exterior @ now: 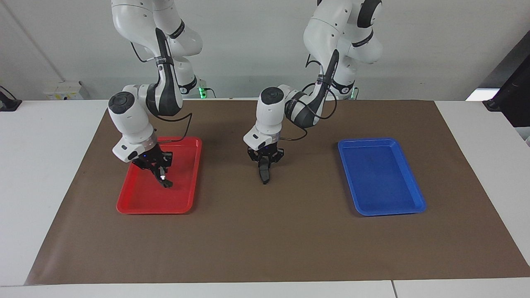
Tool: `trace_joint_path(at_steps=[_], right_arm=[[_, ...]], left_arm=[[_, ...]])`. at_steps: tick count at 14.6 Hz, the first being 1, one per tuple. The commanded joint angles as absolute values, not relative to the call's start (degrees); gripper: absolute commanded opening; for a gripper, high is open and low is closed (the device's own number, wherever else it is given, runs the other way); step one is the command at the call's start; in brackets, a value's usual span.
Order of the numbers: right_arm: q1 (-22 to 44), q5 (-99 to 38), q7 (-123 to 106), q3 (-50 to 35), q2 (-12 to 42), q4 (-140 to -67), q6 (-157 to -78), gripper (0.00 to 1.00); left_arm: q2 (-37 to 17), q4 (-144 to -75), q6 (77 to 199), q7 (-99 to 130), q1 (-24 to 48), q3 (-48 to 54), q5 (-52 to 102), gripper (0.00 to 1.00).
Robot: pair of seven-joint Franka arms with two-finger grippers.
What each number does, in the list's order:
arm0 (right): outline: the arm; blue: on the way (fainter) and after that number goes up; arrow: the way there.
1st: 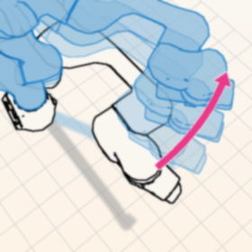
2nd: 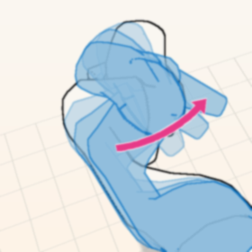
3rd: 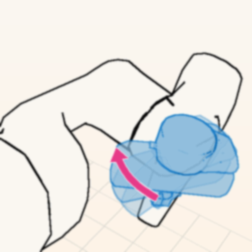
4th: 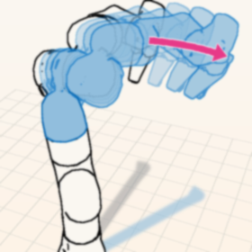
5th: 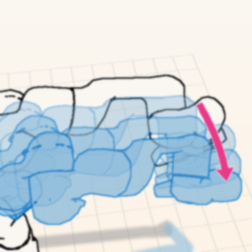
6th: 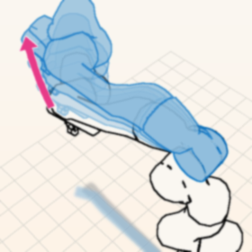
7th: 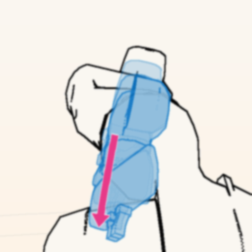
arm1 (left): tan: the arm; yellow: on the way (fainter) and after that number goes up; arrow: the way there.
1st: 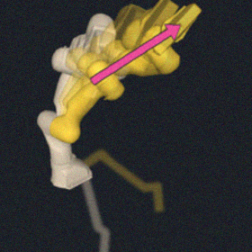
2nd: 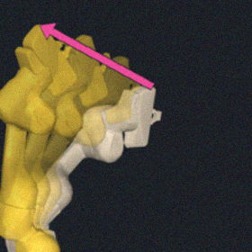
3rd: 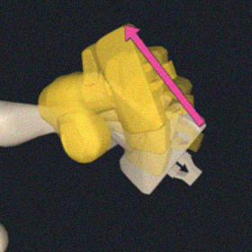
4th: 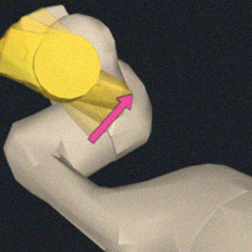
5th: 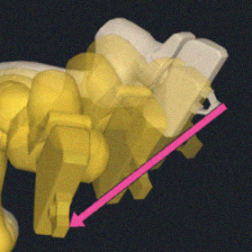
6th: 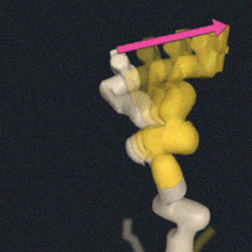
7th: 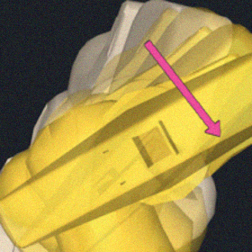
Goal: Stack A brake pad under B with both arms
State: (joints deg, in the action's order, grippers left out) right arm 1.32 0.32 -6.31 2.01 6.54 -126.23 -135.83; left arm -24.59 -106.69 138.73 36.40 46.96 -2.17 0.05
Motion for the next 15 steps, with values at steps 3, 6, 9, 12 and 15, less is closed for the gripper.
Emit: trace_joint_path(at_steps=[3,6,9,12,15], right_arm=[[1.3,-1.1,-7.9,1.9,5.5,-123.9,-132.6,0.0],[3.0,-1.1,-3.5,1.8,6.7,-116.3,-124.0,0.0],[8.9,-1.1,3.5,1.8,7.4,-113.6,-121.4,0.0],[16.7,-1.1,13.1,1.8,8.2,-113.2,-122.4,0.0],[23.5,-1.1,21.7,1.8,11.0,-111.1,-124.2,0.0]], left_arm=[[-23.5,-106.1,136.8,36.4,45.9,-3.3,-0.8,1.0],[-18.7,-107.9,131.9,30.9,41.2,-3.4,-0.9,1.0],[-11.1,-112.0,127.1,22.1,34.2,-3.3,-0.9,1.0],[-7.7,-111.9,122.2,16.3,28.3,-3.4,-1.0,1.0],[-4.1,-111.6,119.4,9.0,22.2,-3.3,-0.9,1.0]])
